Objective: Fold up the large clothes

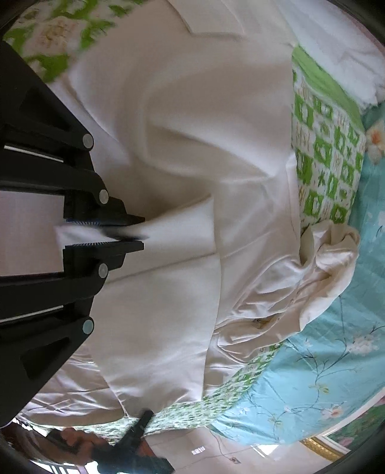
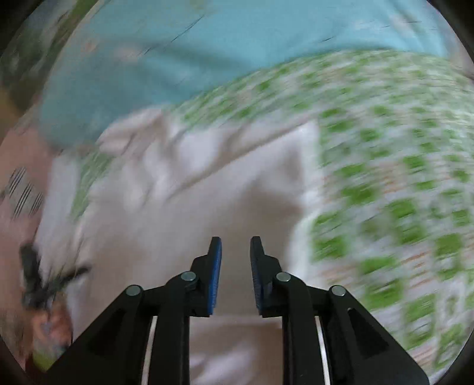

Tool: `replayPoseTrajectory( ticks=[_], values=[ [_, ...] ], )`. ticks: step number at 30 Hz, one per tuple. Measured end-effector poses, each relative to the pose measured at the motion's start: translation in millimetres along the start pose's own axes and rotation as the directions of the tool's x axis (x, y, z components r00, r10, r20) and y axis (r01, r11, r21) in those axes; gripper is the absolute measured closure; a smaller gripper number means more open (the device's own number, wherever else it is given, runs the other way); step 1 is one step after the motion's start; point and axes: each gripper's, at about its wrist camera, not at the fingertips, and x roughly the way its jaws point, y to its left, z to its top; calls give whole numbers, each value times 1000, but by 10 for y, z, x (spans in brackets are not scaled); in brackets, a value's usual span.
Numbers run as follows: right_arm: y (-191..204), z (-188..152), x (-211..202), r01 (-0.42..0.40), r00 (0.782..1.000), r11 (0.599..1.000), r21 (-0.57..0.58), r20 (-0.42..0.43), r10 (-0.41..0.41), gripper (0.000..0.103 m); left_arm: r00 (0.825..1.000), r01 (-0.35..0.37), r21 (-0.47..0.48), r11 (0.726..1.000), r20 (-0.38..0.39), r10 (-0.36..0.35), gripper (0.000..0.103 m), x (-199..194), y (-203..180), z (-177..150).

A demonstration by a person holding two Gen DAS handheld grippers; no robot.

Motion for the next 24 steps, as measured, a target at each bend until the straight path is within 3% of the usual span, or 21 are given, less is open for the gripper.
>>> replayPoseTrajectory(
  ticks=[1, 2, 3, 4, 6, 8, 10, 14, 17, 19, 21, 24],
  values=[
    [42, -66, 94, 3, 999, 1000, -8, -41, -4, 73, 1000, -10, -8, 1000, 16, 10, 94, -116, 49, -32],
    [44, -123, 190, 58, 995, 998, -15, -75, -59, 73, 999, -22, -14, 1000, 31, 22, 93, -216, 98, -48],
    [5, -172, 252, 118, 989, 993, -12, -90, -118, 74, 998, -41, -20, 999, 48, 42, 86, -334, 167, -57],
    [-55, -204, 224, 97, 993, 995, 27, -68, -95, 74, 995, -65, -25, 998, 69, 66, 79, -457, 245, -55],
    [-101, -224, 99, 75, 996, 993, 88, -52, -71, 73, 979, -162, -35, 986, 122, 165, 40, -698, 454, -6],
    [-9, -253, -70, 32, 999, 997, 72, -18, -31, 71, 942, -298, -48, 954, 148, 301, 27, -829, 684, 95],
    [76, -311, -182, -13, 1000, 998, 57, -6, 13, 62, 914, -378, -53, 924, 140, 381, 21, -842, 911, 232],
    [307, -407, -162, -66, 997, 997, 45, -22, 67, 61, 898, -438, 7, 899, 51, 437, 21, -514, 1210, 406],
    [494, -438, -78, -101, 993, 994, 51, -51, 104, 61, 871, -491, 59, 869, -4, 492, 19, -225, 1348, 423],
    [542, -470, -48, -107, 992, 993, 45, -64, 109, 61, 878, -479, 48, 876, 25, 479, 33, -237, 1395, 441],
    [599, -501, -41, -111, 991, 993, 37, -71, 114, 61, 892, -451, 18, 893, 32, 450, 95, -347, 1448, 480],
    [640, -483, 17, -115, 991, 993, 29, -68, 117, 61, 923, -380, -28, 925, 56, 381, 96, -515, 1404, 465]
  ],
)
